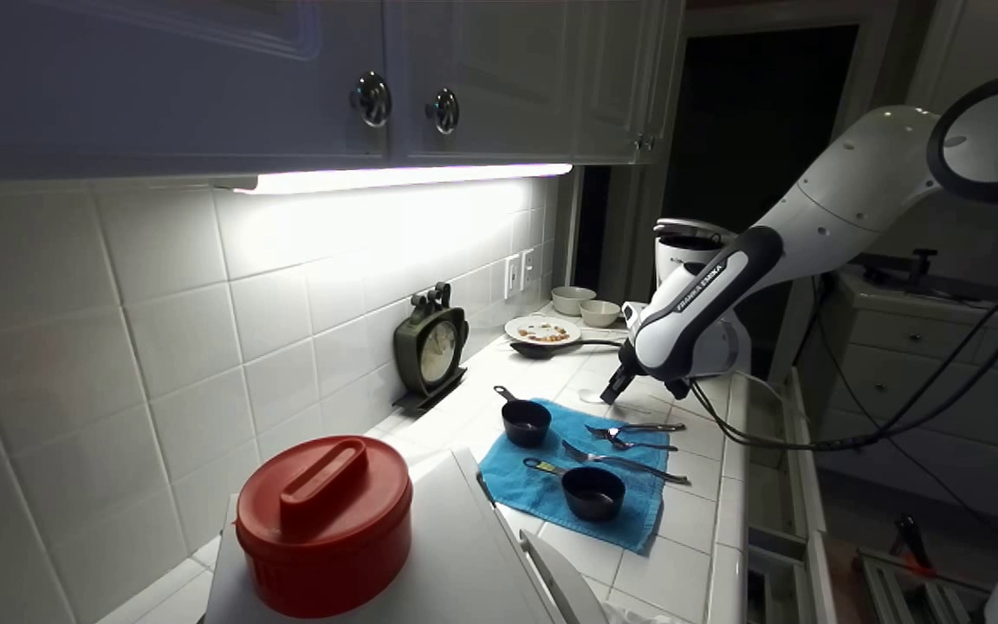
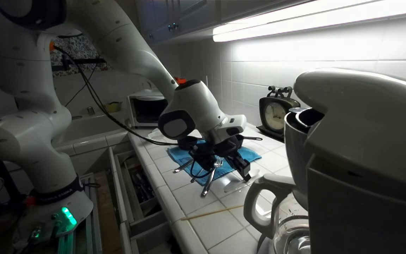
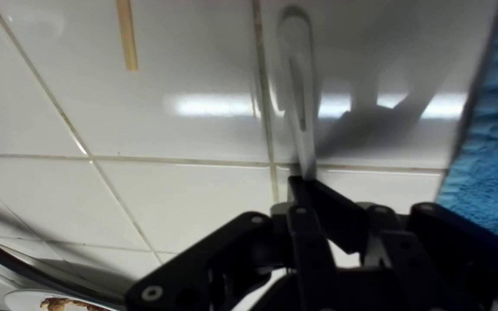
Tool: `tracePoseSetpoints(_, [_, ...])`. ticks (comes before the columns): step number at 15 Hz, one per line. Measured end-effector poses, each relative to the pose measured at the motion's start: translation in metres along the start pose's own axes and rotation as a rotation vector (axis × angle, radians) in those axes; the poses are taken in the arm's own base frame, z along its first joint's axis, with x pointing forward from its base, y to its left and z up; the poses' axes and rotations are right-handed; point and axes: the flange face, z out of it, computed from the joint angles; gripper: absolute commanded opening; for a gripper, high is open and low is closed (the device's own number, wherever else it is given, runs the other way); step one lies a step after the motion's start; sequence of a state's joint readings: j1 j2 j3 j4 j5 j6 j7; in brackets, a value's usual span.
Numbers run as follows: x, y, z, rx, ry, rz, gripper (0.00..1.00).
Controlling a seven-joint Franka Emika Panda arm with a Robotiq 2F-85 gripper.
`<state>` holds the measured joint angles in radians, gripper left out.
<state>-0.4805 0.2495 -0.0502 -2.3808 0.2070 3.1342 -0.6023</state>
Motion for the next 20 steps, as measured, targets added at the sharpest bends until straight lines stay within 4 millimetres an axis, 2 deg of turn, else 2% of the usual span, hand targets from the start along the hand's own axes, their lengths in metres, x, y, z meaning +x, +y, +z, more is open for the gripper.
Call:
tracePoseSetpoints(5, [0.009, -0.018, -0.004, 0.019, 0.014, -0.028, 0.06])
tracePoseSetpoints(9, [0.013, -0.032, -0.017, 0.031, 0.030, -0.049, 0.07])
tracePoseSetpoints(10, [0.014, -0.034, -0.021, 0.033, 0.033, -0.053, 0.32])
tracePoseSetpoints(11, [0.013, -0.036, -0.024, 0.035, 0.036, -0.056, 0.32])
tracePoseSetpoints(12, [0.012, -0.036, -0.026, 0.034, 0.036, -0.056, 0.37])
tracePoseSetpoints(19, [-0.004, -0.023, -0.023, 0.023, 0.008, -0.032, 0.86])
tracePoseSetpoints(20, [-0.005, -0.023, -0.023, 0.023, 0.008, -0.032, 0.88])
